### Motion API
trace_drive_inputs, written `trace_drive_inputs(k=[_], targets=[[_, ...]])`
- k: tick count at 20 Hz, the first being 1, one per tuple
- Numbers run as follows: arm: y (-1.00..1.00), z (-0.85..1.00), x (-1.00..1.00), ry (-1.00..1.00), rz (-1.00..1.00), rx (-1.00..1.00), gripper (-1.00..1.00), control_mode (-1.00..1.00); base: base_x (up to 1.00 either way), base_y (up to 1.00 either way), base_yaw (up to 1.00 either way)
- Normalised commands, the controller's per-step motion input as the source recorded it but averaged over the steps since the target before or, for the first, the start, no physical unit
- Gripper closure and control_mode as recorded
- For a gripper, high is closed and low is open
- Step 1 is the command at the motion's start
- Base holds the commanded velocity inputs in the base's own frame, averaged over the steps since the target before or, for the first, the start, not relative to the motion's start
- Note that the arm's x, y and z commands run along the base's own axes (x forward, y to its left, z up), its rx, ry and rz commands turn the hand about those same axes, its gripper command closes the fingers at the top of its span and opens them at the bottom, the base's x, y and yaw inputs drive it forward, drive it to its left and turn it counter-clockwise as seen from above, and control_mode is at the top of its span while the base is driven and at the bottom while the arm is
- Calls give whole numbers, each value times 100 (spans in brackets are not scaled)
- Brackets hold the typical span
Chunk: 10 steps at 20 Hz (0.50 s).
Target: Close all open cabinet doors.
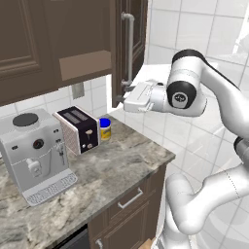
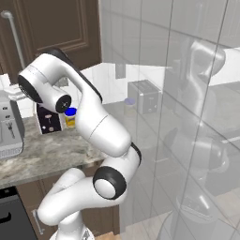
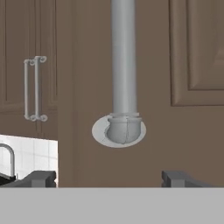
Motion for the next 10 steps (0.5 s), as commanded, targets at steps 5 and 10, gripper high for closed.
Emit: trace_drive_inputs(k=[5, 10], targets=[[2, 0, 21, 0, -2, 0, -100, -100, 0, 0, 0], [0, 0, 40, 0, -4, 0, -100, -100, 0, 0, 0]])
